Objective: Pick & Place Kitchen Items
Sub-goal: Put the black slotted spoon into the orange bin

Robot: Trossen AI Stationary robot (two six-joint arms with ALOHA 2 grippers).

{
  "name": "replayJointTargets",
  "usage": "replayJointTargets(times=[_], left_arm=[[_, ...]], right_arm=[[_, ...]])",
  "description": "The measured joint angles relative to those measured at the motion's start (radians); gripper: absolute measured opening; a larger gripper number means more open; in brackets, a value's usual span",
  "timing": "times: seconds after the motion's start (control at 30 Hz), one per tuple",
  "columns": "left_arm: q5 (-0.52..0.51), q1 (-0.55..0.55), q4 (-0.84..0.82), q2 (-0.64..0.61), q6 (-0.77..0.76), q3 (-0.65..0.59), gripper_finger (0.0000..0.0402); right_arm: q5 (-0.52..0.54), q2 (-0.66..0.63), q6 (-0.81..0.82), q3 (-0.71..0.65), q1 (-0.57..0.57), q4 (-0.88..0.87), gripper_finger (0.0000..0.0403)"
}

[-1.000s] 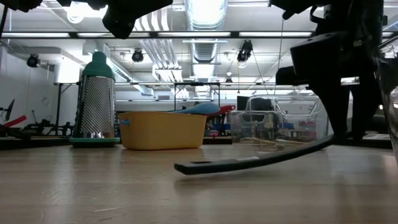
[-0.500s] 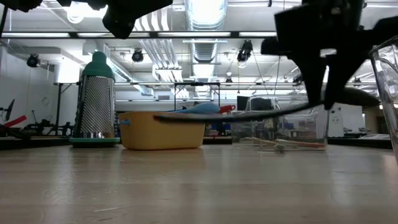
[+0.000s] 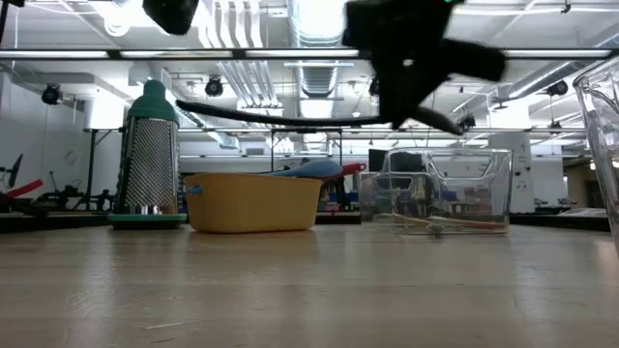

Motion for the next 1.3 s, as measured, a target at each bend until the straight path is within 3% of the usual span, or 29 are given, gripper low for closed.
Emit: replayJointTargets(times=[0.4,0.53,0.73,0.93,1.13,1.3], left_arm=[[0.000,-0.158,0.019,-0.012,0.048,0.000,0.0211],[0.000,-0.192,0.019,-0.012,0.044,-0.002,0.0211],[0.002,-0.217,0.019,-0.012,0.043,-0.002,0.0211],[0.001,-0.218,0.019,-0.012,0.033,-0.002,0.0211],[0.001,-0.219,0.019,-0.012,0.021,-0.002,0.0211],[0.001,-0.220,0.019,-0.012,0.018,-0.002,0.0211]], right_arm=[[-0.030,0.000,-0.427,0.073,-0.299,0.382,0.0075],[-0.026,0.000,-0.559,0.097,-0.372,0.424,0.0073],[-0.072,0.010,-0.572,0.102,-0.451,0.484,0.0070],[-0.082,0.101,-0.653,0.117,-0.462,0.522,0.0078],[-0.075,0.243,-0.658,0.251,-0.464,0.500,0.0065],[-0.055,0.349,-0.630,0.406,-0.467,0.360,0.0076]])
